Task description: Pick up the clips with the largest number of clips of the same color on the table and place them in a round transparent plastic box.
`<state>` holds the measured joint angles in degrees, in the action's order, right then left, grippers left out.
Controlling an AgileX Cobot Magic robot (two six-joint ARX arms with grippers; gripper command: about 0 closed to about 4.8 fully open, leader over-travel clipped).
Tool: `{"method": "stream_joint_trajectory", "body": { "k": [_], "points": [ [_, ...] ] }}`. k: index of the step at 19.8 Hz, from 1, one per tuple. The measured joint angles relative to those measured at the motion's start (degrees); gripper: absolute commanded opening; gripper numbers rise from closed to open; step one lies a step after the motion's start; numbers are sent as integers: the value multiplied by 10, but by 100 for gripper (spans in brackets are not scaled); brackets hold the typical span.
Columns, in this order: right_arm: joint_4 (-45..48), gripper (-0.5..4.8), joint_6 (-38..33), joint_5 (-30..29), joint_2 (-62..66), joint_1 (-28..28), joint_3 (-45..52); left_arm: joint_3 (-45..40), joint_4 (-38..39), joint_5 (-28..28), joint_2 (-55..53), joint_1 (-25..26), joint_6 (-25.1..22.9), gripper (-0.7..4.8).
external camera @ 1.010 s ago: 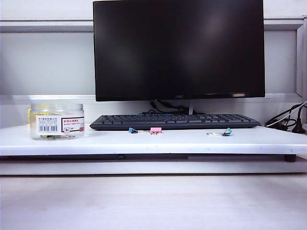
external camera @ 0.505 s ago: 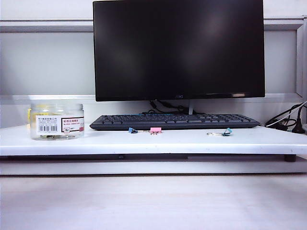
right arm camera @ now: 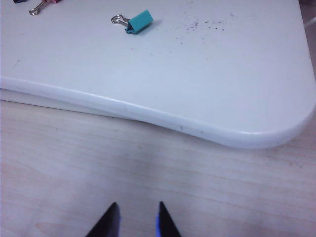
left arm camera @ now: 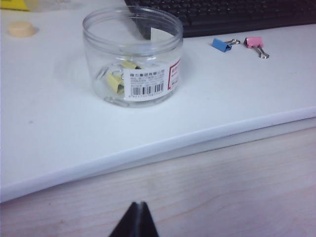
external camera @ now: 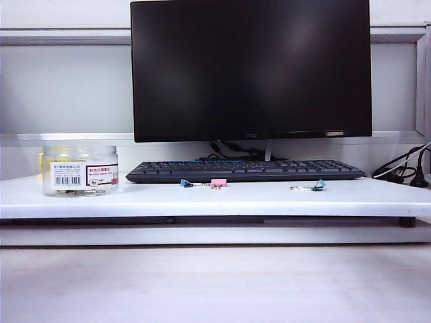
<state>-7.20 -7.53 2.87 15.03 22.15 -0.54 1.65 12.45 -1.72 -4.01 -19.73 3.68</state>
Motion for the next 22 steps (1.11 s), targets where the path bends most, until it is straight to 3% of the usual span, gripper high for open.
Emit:
{"method": "stream_joint_trajectory", "body": {
  "k": [14,17,22],
  "points": [
    [-3,104,0,0,-24,0,0,0,0,0,2,0,0,-5],
    [1,104,0,-3,-63,-28,0,0,2,2,12,4,0,-5],
    [2,103,0,-1,-101,-121,0,0,2,15,38,106,0,-5]
  ]
}}
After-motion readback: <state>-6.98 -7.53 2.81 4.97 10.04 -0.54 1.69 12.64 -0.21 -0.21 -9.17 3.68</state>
